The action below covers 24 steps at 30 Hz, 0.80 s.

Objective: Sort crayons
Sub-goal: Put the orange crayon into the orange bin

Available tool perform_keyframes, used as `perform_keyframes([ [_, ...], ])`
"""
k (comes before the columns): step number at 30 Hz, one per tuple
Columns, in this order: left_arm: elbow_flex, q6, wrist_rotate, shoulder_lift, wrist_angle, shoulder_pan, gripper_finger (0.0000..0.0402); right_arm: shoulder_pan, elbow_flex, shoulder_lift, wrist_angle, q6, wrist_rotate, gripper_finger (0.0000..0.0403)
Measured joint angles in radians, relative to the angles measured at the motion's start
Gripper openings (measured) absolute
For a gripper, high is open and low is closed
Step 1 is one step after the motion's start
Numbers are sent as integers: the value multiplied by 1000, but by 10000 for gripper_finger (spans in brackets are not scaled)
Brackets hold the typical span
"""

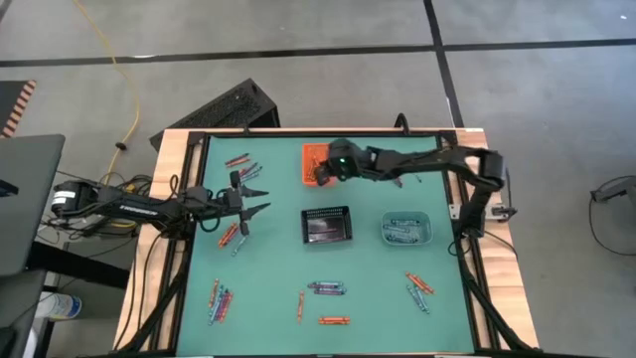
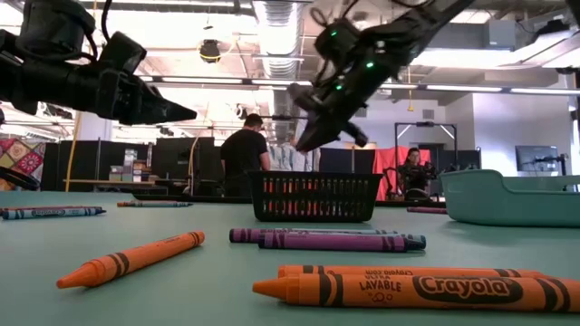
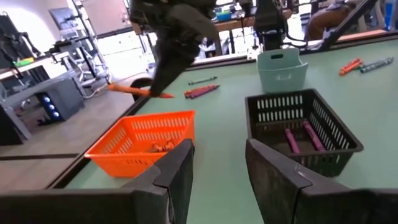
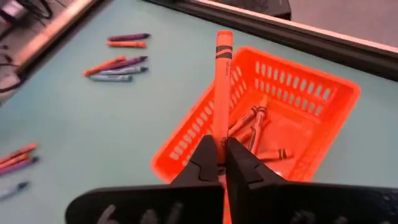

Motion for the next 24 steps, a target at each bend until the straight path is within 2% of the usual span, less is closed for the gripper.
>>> perform_keyframes([
  [6,0,0,0,1,-20,0,137,-29,128,122,-112,23,0,22],
  [11,0,0,0,2,-28,0,137,-48,169,177,-163,48,5,38],
  [20,0,1,0,2,-39,-1,137,-51,172,163,-206,32,31,88],
  [24,0,1,0,2,-39,-1,137,-49,172,123,-224,-35,-34,107],
])
